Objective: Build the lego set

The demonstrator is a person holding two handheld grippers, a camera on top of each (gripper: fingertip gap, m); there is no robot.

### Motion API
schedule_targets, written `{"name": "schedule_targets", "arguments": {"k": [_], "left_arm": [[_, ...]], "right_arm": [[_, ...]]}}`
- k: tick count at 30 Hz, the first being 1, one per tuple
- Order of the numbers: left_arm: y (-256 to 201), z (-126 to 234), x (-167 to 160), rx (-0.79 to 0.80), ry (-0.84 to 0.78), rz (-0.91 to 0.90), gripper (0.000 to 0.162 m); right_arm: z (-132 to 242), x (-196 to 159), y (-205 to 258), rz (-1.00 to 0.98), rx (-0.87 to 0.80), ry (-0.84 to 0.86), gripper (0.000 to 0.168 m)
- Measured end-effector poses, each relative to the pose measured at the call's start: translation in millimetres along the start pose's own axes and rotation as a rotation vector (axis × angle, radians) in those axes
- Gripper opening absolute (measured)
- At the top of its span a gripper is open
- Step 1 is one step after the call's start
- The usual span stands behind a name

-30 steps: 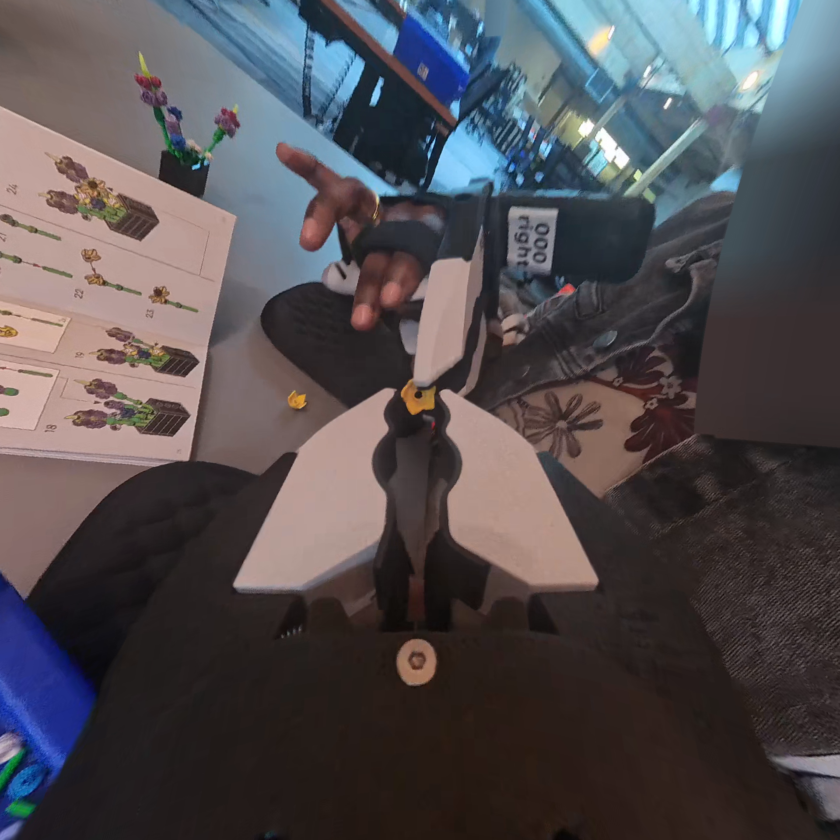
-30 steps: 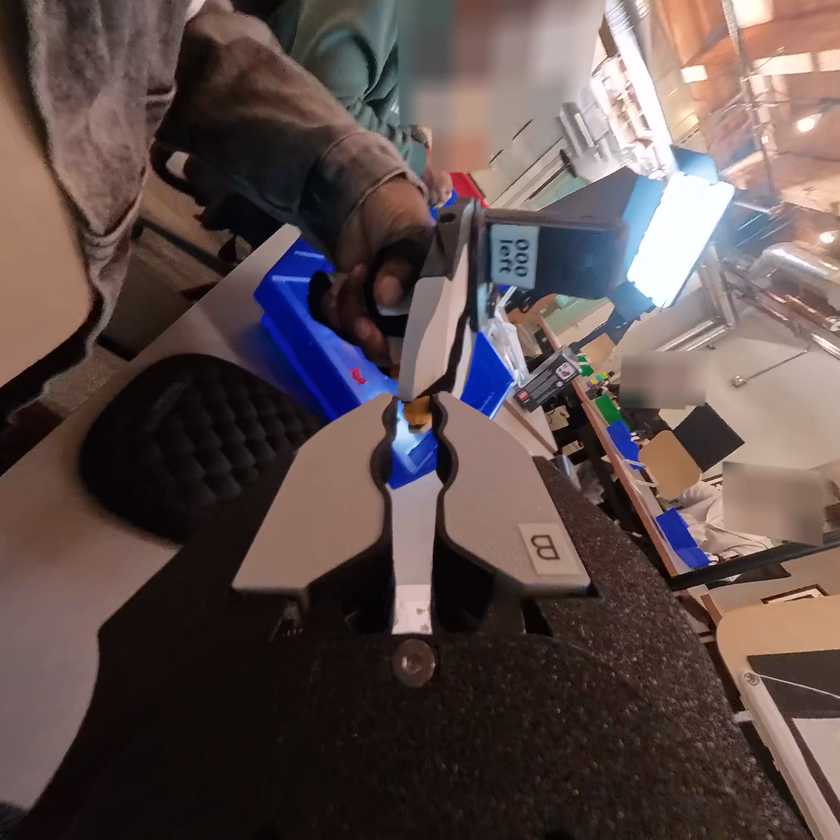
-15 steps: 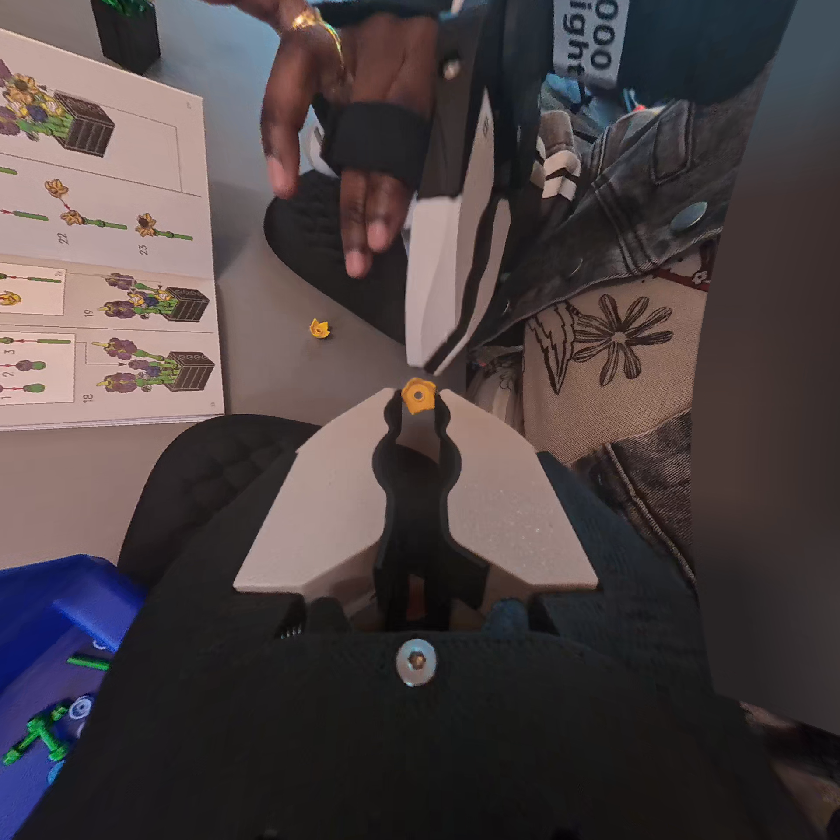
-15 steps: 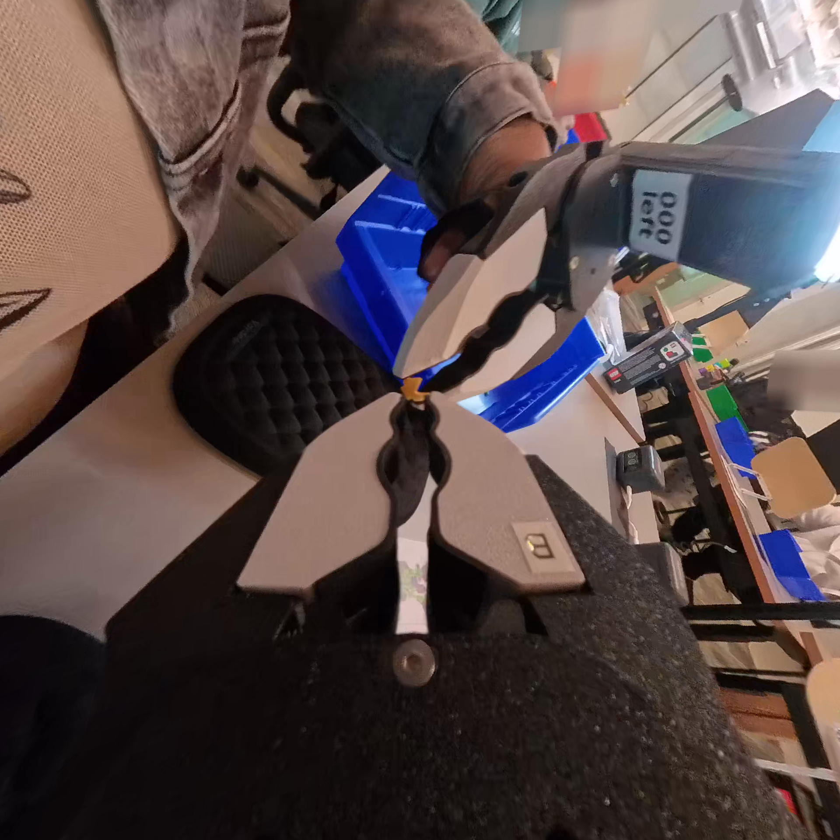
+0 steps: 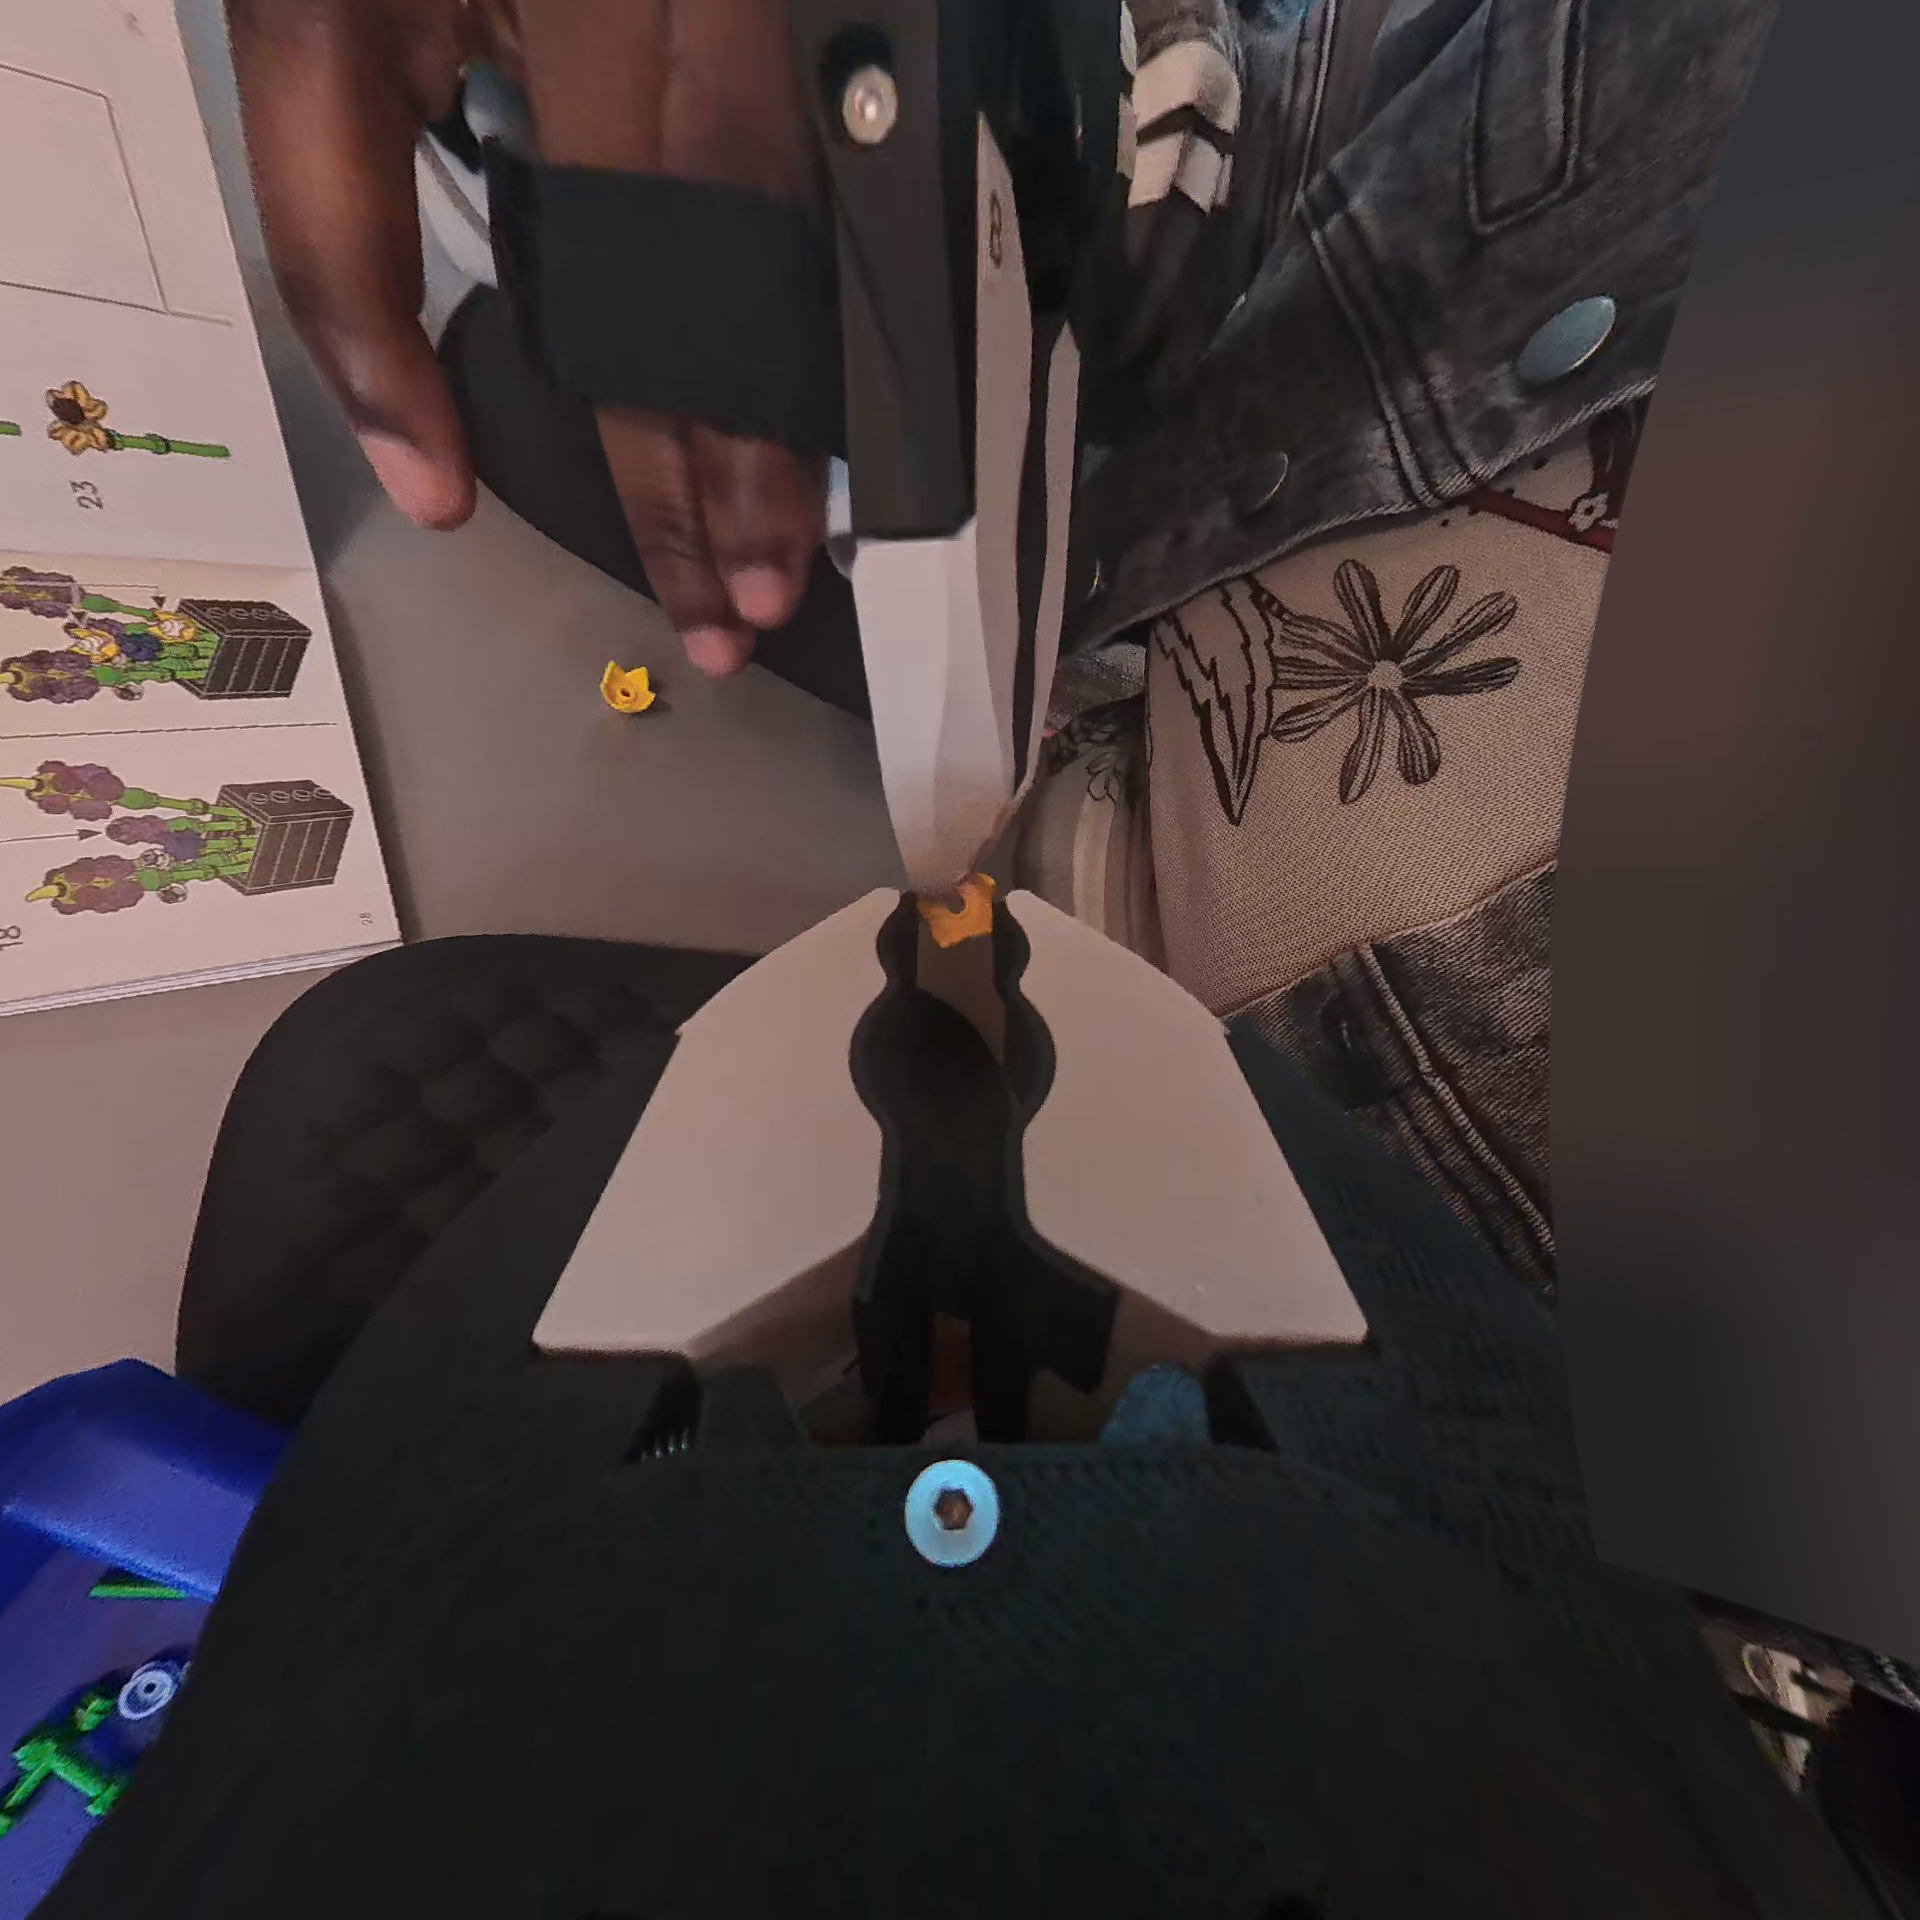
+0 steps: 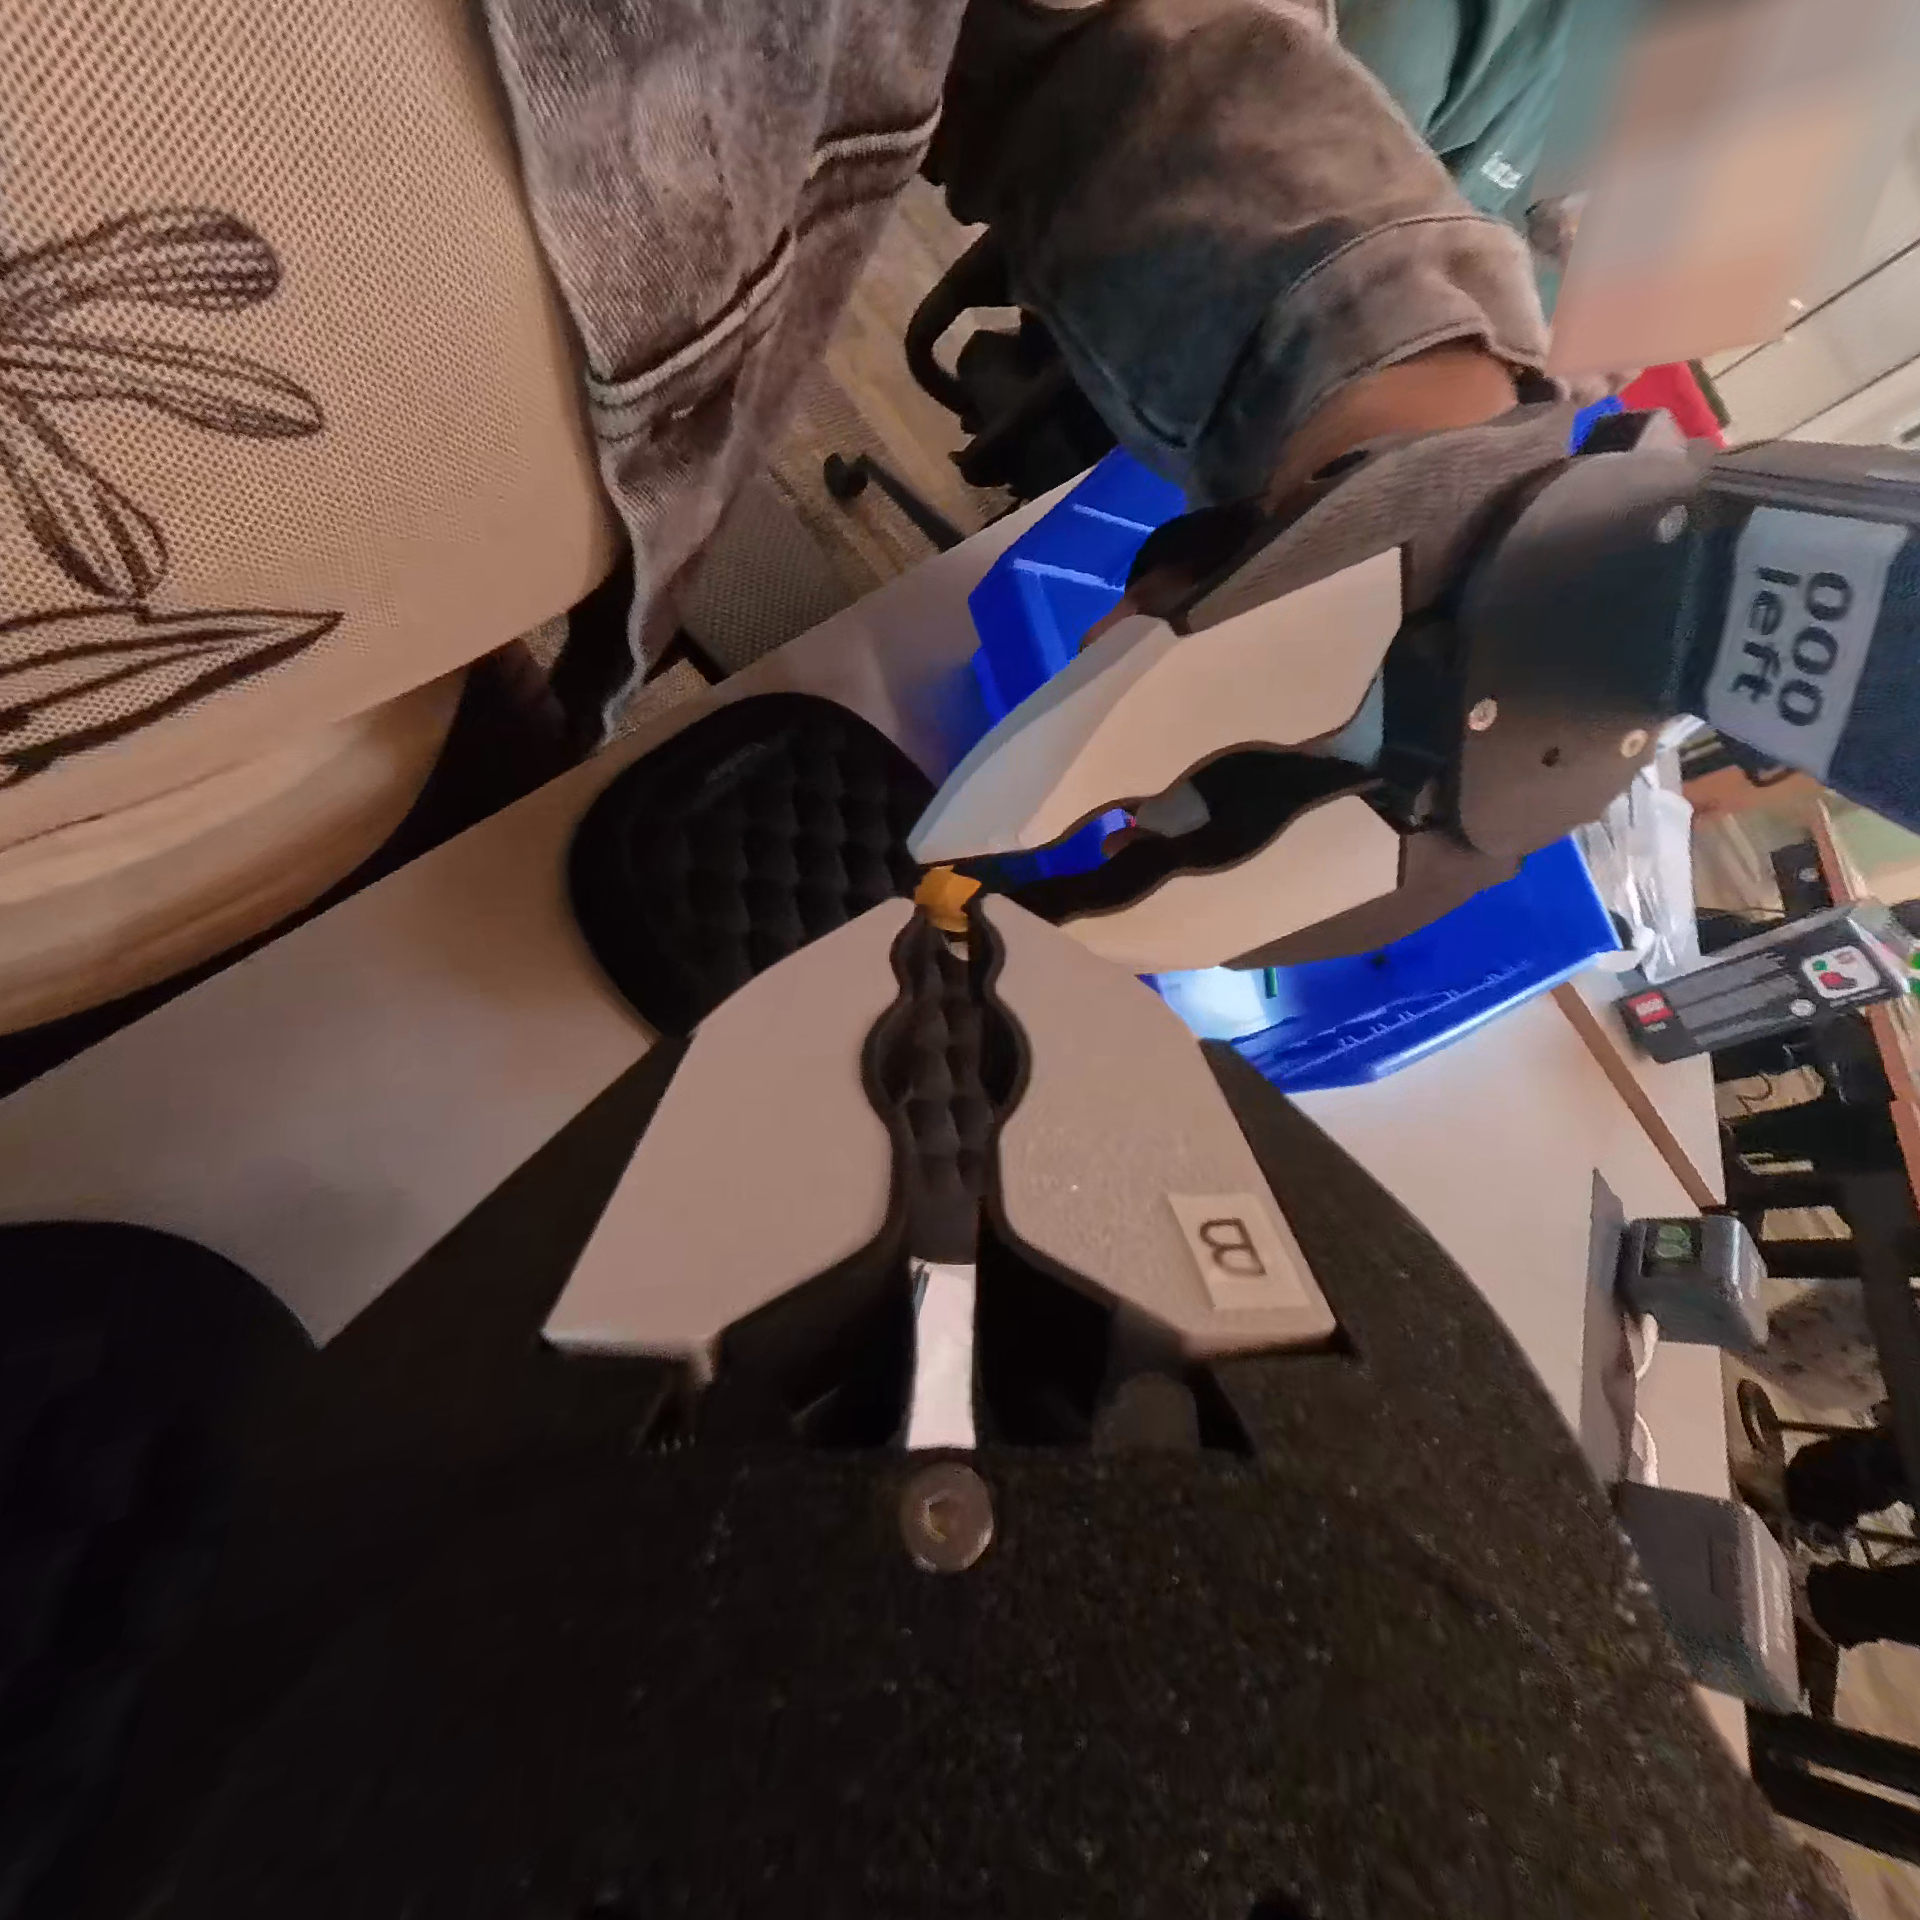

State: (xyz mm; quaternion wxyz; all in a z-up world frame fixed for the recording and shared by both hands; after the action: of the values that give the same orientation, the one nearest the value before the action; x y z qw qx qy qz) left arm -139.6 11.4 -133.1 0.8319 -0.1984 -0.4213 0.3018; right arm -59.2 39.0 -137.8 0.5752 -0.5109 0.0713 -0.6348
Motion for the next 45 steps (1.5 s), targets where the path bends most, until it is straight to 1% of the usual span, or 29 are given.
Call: {"name": "schedule_targets", "arguments": {"k": [1, 5, 9, 12, 14, 16, 18, 20, 23, 29, 33, 42, 45], "left_arm": [[-0.1, -0.8, -0.4, -0.003, 0.010, -0.003, 0.013], [-0.6, -1.2, 1.1, -0.026, 0.001, 0.000, 0.013], [2.8, 2.7, 3.4, -0.001, -0.063, 0.004, 0.016], [9.7, 16.0, 1.1, 0.140, -0.144, -0.010, 0.020], [11.5, 28.4, -1.4, 0.253, -0.217, -0.028, 0.022], [12.8, 40.9, -5.1, 0.381, -0.290, -0.054, 0.023], [14.7, 51.4, -10.0, 0.506, -0.346, -0.086, 0.023], [14.1, 58.1, -13.3, 0.565, -0.399, -0.101, 0.024], [10.4, 61.3, -15.9, 0.555, -0.438, -0.089, 0.025], [7.4, 66.4, -19.6, 0.595, -0.426, -0.109, 0.025], [6.8, 67.6, -19.8, 0.594, -0.435, -0.117, 0.025], [10.9, 68.9, -21.0, 0.597, -0.429, -0.117, 0.026], [10.0, 70.2, -21.7, 0.605, -0.426, -0.125, 0.027]], "right_arm": [[-0.7, 0.4, -0.1, 0.006, 0.015, 0.000, 0.006], [0.3, 2.0, -0.1, 0.020, 0.042, 0.004, 0.002], [9.9, -2.3, 1.2, -0.011, -0.007, 0.029, 0.000], [31.5, -19.4, 10.8, -0.102, -0.043, 0.145, 0.000], [50.1, -38.8, 23.8, -0.176, -0.063, 0.281, 0.000], [63.3, -56.9, 40.9, -0.252, -0.037, 0.430, 0.001], [66.3, -68.1, 56.4, -0.292, 0.008, 0.539, 0.001], [61.1, -74.6, 68.3, -0.316, 0.059, 0.607, 0.001], [53.9, -81.2, 75.4, -0.319, 0.103, 0.675, 0.001], [46.3, -83.5, 75.6, -0.325, 0.158, 0.690, 0.001], [43.8, -85.2, 76.4, -0.322, 0.197, 0.707, 0.001], [43.4, -85.1, 76.9, -0.351, 0.198, 0.685, 0.007], [45.0, -82.2, 75.4, -0.382, 0.166, 0.642, 0.010]]}}
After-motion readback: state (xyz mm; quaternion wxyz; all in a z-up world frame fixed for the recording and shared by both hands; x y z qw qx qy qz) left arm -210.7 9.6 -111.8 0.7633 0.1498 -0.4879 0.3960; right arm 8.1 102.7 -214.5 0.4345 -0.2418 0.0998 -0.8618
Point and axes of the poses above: each gripper's, where its closed fingertips meet, z back along the fingers, x out of its top, y = z × x across the jaws, the point moved 6 cm from there along z, back along the fingers, and after that the axes turned 9 degrees about z, right-handed, at the moved point
